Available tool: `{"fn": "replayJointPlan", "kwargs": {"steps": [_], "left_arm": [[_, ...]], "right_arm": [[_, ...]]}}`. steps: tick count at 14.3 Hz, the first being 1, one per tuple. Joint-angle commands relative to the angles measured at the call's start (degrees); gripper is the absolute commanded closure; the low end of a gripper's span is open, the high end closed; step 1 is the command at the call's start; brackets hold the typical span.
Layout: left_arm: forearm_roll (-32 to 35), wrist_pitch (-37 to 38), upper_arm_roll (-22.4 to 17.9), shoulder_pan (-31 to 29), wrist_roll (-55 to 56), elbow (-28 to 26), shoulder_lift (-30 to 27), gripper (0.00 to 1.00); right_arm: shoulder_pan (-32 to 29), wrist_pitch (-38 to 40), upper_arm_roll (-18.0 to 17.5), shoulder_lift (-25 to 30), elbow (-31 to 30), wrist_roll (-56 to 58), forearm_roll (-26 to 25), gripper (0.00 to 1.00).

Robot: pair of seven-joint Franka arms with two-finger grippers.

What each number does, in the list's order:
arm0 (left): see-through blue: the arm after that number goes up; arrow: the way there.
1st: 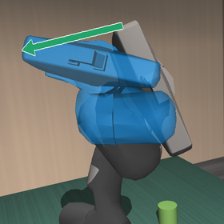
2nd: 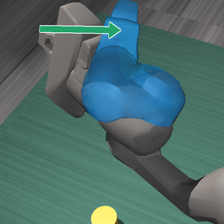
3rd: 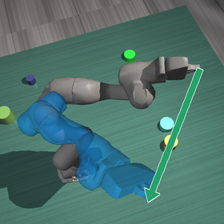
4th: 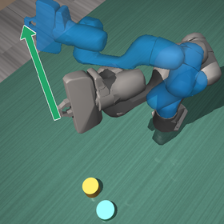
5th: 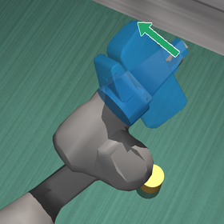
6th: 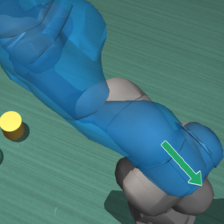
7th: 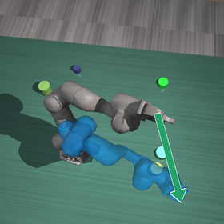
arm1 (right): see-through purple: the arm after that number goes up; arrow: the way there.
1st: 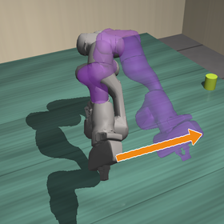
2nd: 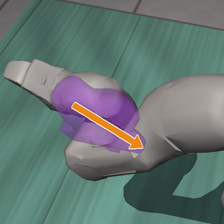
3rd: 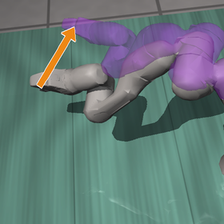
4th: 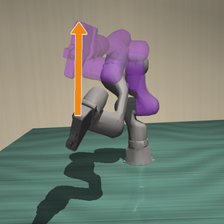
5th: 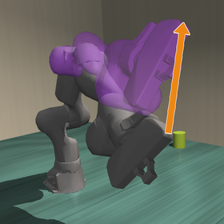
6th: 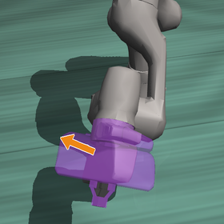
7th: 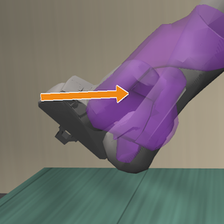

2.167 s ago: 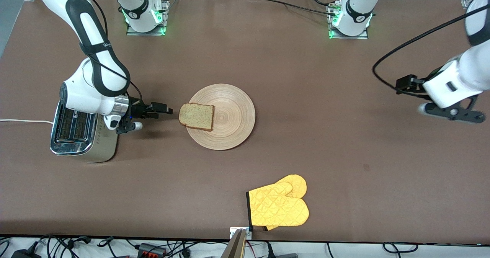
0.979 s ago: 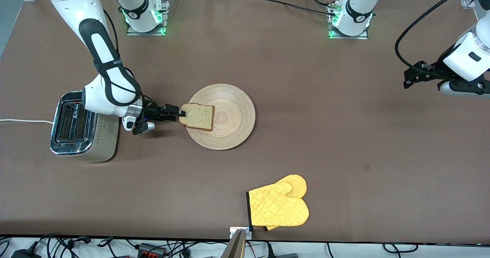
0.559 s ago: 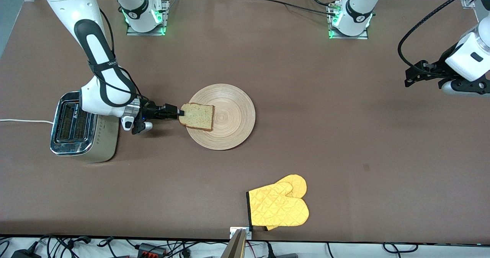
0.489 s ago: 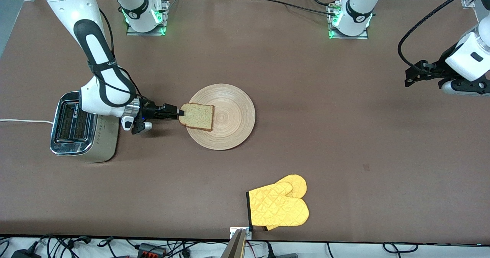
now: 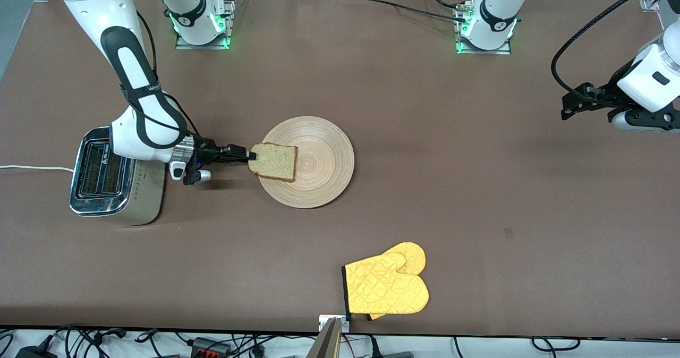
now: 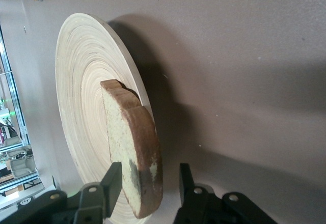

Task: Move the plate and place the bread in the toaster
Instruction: 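Lift the bread slice off the plate with the right gripper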

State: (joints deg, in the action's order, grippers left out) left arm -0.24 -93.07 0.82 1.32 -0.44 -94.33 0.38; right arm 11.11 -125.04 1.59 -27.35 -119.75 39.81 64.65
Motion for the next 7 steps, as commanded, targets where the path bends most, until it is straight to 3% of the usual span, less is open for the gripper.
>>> {"fn": "replayJointPlan", "kwargs": {"steps": [1,3,5,7], "left_arm": [[-0.7,1.0,0.3,-0.4,0.4,0.0,-0.8,0.00],[-0.7,1.0,0.3,-0.3,0.4,0.0,-0.8,0.00],[-0.7,1.0,0.3,-0.4,0.4,0.0,-0.8,0.00],[-0.7,1.0,0.4,-0.3,0.4,0.0,-0.8,0.00]], "right_arm": [[-0.4,0.9,0.0,1.0,-0.5,-0.7,1.1,0.51],[-0.4,0.9,0.0,0.8,-0.5,-1.2,1.1,0.56],[-0.4,0.9,0.0,0.9,-0.5,-2.6,1.1,0.68],[-0.4,0.9,-0.1,0.6,-0.5,-2.8,1.0,0.68]]}}
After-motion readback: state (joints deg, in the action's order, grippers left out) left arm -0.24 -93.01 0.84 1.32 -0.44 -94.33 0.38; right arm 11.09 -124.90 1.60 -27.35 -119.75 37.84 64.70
